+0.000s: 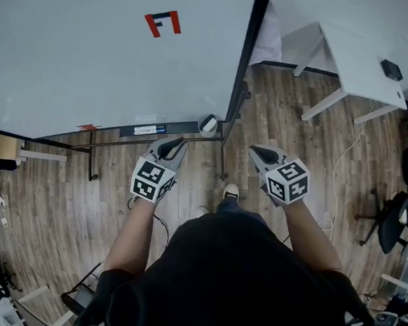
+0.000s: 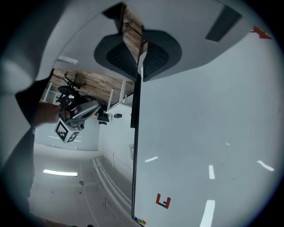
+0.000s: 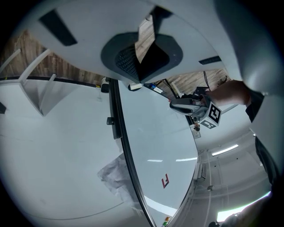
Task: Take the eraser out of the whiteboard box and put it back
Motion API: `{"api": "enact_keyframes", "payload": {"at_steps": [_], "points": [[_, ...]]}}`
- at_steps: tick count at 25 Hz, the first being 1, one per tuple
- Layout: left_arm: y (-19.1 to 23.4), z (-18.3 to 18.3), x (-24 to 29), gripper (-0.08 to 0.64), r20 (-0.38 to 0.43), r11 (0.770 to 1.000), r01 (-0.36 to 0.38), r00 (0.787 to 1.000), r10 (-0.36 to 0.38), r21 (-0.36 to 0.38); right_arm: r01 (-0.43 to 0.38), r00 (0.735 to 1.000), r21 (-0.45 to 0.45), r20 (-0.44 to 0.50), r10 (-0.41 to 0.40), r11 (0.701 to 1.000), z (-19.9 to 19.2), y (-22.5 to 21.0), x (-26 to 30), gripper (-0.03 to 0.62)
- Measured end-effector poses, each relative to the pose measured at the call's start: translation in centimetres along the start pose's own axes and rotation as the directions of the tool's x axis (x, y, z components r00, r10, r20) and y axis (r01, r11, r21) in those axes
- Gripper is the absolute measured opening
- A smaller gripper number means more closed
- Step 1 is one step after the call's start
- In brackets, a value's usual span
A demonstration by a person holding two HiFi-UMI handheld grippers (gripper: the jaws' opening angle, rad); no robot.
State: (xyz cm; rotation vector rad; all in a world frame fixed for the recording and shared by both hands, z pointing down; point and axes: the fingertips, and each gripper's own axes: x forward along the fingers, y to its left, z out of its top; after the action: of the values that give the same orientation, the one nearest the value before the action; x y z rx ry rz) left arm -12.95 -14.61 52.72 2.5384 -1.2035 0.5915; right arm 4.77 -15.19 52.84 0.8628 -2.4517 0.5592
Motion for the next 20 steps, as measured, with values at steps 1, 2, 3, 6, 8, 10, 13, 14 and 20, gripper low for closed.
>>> {"api": "enact_keyframes", "payload": {"at_steps": [1, 2, 3, 6, 8, 10, 13, 14, 20], "points": [[0.0, 0.1, 0.3, 0.038, -0.003, 1.000, 0.003, 1.000, -0.003, 0.003, -0.001, 1.000, 0.001, -0.002, 0.001, 1.000, 0.0, -0.1, 0.0, -0.003], [0.0, 0.3, 0.7, 0.042, -0.005, 1.000, 0.004, 1.000, -0.004, 0.007, -0.002, 1.000, 0.002, -0.004, 0.002, 1.000, -0.1, -0.3, 0.1, -0.003], [0.0, 0.4, 1.0, 0.044, -0.006, 1.000, 0.006, 1.000, -0.006, 0.011, -0.003, 1.000, 0.002, -0.007, 0.003, 1.000, -0.1, -0.4, 0.1, -0.003], [-0.1, 0.7, 2.0, 0.051, -0.010, 1.000, 0.017, 1.000, -0.017, 0.014, -0.004, 1.000, 0.004, -0.017, 0.004, 1.000, -0.4, -0.9, 0.3, -0.003], [-0.1, 0.7, 2.7, 0.062, -0.018, 1.000, 0.025, 1.000, -0.025, 0.014, -0.005, 1.000, 0.007, -0.021, 0.005, 1.000, -0.6, -1.2, 0.4, -0.003], [-0.1, 0.7, 3.4, 0.072, -0.025, 0.999, 0.032, 0.999, -0.031, 0.014, -0.007, 1.000, 0.011, -0.024, 0.007, 1.000, -0.7, -1.5, 0.6, -0.003], [0.0, 0.6, 4.5, 0.088, -0.037, 0.999, 0.039, 0.999, -0.039, 0.008, -0.009, 0.999, 0.013, -0.031, 0.009, 1.000, -0.8, -2.0, 0.7, -0.003], [0.1, 0.5, 4.8, 0.092, -0.042, 0.999, 0.042, 0.998, -0.041, 0.007, -0.008, 0.999, 0.014, -0.034, 0.009, 1.000, -0.9, -2.2, 0.8, -0.003], [0.5, -0.7, 7.1, 0.127, -0.085, 0.999, 0.053, 0.995, -0.053, -0.010, -0.007, 0.999, 0.017, -0.051, 0.008, 1.000, -1.2, -3.3, 1.0, -0.003]]}}
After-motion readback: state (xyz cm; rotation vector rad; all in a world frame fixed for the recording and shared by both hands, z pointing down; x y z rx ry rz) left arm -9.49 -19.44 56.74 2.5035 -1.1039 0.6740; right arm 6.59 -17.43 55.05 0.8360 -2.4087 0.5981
